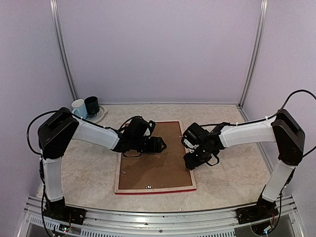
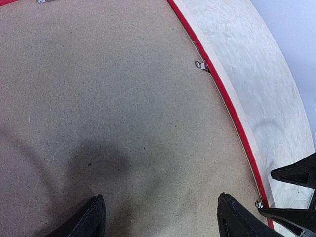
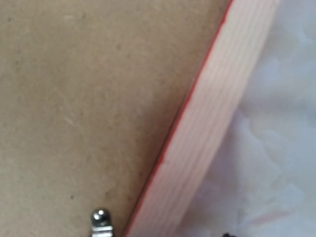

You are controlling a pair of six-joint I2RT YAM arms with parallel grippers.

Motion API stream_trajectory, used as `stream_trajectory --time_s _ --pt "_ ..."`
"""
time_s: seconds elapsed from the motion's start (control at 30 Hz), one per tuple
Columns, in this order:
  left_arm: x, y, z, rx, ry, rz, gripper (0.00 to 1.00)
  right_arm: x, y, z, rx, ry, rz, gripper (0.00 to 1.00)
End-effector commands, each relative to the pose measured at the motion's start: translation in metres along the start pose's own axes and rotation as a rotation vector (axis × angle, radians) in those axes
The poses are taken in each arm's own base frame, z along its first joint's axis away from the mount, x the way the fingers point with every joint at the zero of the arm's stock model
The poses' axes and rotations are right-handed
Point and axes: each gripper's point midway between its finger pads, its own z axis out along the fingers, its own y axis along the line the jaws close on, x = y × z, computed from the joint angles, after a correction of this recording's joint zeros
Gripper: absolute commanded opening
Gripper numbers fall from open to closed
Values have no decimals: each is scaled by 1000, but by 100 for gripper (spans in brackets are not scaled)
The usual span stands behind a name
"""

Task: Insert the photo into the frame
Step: Press the fastener onto the backboard.

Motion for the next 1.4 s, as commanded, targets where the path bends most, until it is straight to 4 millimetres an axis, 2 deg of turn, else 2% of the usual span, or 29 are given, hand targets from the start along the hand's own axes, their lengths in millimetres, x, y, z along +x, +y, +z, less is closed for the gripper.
stream_trajectory --time_s 0.0,0.5,1.0,1.37 --pt "38 21 12 -69 114 -11 77 -12 -8 -12 29 -40 18 55" --pt "40 23 15 -71 123 -11 77 -29 -5 -21 -28 -94 38 55" --pt "43 24 18 -74 130 -13 77 0 -6 16 -21 36 28 55" --pt "43 25 18 -77 131 -14 77 2 -14 10 22 59 25 51"
